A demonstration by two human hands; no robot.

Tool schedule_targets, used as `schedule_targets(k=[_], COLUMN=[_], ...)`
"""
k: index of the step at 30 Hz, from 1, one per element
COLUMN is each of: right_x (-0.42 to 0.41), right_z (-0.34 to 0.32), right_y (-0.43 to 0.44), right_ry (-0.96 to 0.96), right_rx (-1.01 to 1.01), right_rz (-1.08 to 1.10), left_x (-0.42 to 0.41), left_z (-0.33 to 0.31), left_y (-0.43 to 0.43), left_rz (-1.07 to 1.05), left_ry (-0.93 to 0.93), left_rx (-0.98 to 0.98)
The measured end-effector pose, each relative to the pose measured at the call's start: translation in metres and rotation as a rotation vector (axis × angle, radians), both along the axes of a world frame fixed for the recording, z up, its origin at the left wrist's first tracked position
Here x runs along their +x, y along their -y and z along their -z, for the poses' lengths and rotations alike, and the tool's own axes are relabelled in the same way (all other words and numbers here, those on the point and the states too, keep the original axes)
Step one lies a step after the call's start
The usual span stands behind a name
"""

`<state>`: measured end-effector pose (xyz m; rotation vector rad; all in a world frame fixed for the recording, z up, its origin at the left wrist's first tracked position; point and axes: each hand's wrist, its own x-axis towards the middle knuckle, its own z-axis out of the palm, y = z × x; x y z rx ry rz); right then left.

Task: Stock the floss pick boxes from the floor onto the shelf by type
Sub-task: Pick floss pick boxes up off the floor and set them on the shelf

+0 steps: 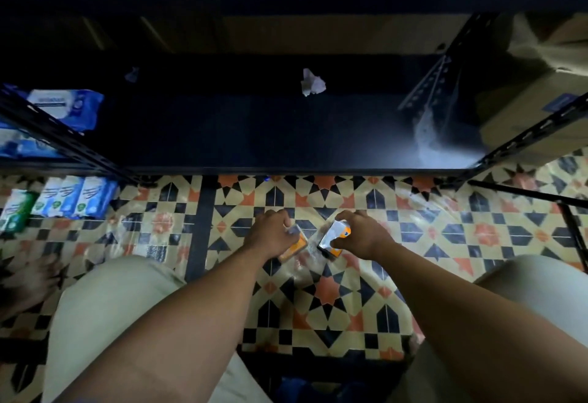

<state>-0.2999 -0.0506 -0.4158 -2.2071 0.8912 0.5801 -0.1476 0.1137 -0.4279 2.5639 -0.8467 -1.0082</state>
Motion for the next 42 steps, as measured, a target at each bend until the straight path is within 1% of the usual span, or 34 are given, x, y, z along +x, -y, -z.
schedule_targets(k=[4,7,10,13,16,19,21,25,27,29,32,35,38,41,42], right_x=[-0.002,-0.002,0.002,0.004,0.0,-0.003,0.001,0.015,0.024,0.036,0.061,0.087,0.11,0.129,0.135], right_z=[-0.014,-0.031,-0.064,-0.113,-0.166,-0.22,-0.253,-0.326,-0.357,-0.379,-0.394,-0.391,-0.377,-0.367,-0.365], right_y=[-0.002,-0.005,-0.008,-0.01,-0.005,0.007,0.017,0.038,0.05,0.064,0.086,0.107,0.122,0.13,0.132], right_ry=[0.001,0.006,0.021,0.102,0.211,0.264,0.301,0.486,0.607,0.675,0.721,0.715,0.734,0.759,0.765], right_rx=[0.057,0.117,0.147,0.166,0.086,-0.022,-0.06,-0.157,-0.187,-0.198,-0.153,-0.121,-0.123,-0.154,-0.181], right_rz=[0.016,0.004,-0.035,-0.083,-0.13,-0.192,-0.203,-0.198,-0.175,-0.158,-0.126,-0.085,-0.006,0.065,0.084], left_x=[0.001,-0.001,-0.004,-0.006,-0.002,0.011,0.023,0.045,0.056,0.068,0.087,0.102,0.114,0.131,0.135], left_z=[-0.011,-0.027,-0.057,-0.104,-0.161,-0.22,-0.261,-0.335,-0.363,-0.386,-0.408,-0.416,-0.407,-0.391,-0.387], left_y=[-0.001,0.002,0.01,0.013,0.005,0.0,0.002,0.009,0.017,0.029,0.051,0.074,0.096,0.115,0.12], left_rz=[-0.011,0.0,0.078,0.191,0.237,0.334,0.344,0.309,0.308,0.305,0.281,0.25,0.218,0.121,0.084], left_ry=[-0.004,-0.064,-0.165,-0.179,-0.133,-0.049,0.0,0.138,0.2,0.257,0.264,0.246,0.242,0.252,0.286], left_rx=[-0.008,-0.012,-0.005,-0.044,-0.11,-0.08,-0.081,-0.274,-0.368,-0.456,-0.541,-0.562,-0.535,-0.569,-0.576])
